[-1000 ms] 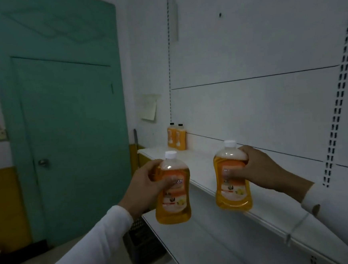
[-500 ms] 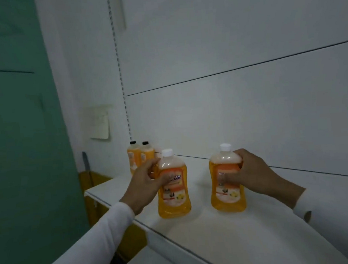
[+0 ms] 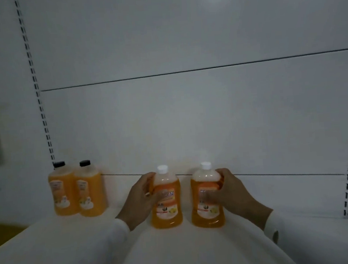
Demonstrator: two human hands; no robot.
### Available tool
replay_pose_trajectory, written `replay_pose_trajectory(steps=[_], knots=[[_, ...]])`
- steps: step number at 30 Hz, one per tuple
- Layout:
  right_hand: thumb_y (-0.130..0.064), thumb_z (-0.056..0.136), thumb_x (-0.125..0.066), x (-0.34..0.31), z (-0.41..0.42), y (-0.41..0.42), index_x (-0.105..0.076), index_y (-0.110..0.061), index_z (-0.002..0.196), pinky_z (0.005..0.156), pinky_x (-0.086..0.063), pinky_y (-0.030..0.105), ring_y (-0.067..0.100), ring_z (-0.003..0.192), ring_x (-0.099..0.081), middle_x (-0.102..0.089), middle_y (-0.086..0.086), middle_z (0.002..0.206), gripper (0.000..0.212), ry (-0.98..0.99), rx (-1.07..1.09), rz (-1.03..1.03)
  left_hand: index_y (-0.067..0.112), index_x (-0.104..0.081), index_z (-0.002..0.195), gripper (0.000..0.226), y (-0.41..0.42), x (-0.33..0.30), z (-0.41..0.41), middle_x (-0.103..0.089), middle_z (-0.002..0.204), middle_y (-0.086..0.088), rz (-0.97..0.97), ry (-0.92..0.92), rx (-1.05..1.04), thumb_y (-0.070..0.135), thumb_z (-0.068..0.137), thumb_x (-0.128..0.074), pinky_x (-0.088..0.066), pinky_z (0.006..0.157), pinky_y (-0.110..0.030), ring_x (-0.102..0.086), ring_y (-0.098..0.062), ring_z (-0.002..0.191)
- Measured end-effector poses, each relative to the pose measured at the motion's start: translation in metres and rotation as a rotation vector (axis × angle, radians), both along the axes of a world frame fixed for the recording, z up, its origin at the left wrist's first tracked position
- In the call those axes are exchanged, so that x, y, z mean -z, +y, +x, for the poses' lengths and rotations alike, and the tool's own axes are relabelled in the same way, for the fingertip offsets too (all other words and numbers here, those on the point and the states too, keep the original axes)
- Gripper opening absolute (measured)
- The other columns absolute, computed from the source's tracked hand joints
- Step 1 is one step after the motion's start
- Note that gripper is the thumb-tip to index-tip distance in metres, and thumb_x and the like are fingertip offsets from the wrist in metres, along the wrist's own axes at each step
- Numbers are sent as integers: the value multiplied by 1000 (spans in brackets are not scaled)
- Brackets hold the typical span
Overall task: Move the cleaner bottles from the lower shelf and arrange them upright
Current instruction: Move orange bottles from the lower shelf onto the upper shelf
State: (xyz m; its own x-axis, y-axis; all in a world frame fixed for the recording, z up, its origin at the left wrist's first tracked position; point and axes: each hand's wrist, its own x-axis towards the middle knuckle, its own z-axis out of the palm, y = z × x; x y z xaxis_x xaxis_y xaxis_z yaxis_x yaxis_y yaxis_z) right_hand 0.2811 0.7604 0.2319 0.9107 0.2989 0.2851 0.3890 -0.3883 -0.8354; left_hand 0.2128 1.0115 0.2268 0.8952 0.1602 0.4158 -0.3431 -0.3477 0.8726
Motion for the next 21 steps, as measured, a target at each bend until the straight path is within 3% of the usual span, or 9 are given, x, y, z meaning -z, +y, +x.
replay_pose_trajectory(steps=[4,8,11,14,18,21], knots=[[-33,67,-86,4,2,24,-42,-28,123,73,-54,21,9,95,-62,-59,-9,111,72,-9,26,4,28,-56,121,42,18,2,19,-68,112,3,37,-5,120,28,82,-70,-57,87,-34,-64,-12,105],[-37,62,-88,5,5,35,-43,-31,122,81,-56,30,12,99,-62,-60,-8,113,75,-50,92,-23,30,-54,126,49,33,1,31,-65,116,7,126,8,178,37,81,-70,-56,87,-30,-61,-9,107],[-39,62,-87,4,4,42,-41,-29,126,87,-55,36,16,103,-61,-59,-7,115,79,-52,113,-60,30,-54,127,49,41,4,37,-64,116,5,147,-12,178,37,82,-71,-56,86,-30,-61,-10,107],[-40,64,-86,5,2,44,-37,-30,125,86,-55,32,16,103,-61,-57,-8,115,80,-63,135,-69,29,-51,130,48,45,6,45,-64,118,6,180,-30,178,32,85,-69,-56,87,-29,-61,-10,108],[-36,64,-87,3,3,43,-27,-32,127,83,-56,31,19,103,-61,-54,-5,116,86,-63,142,-75,36,-49,126,46,39,8,50,-61,118,12,162,-56,154,28,85,-69,-52,80,-15,-59,0,105],[-32,67,-85,-2,3,41,-29,-28,127,85,-57,33,18,104,-61,-54,-6,115,82,-43,114,-109,42,-47,121,45,36,10,50,-60,116,16,151,-73,143,27,85,-70,-51,78,-14,-58,5,102]])
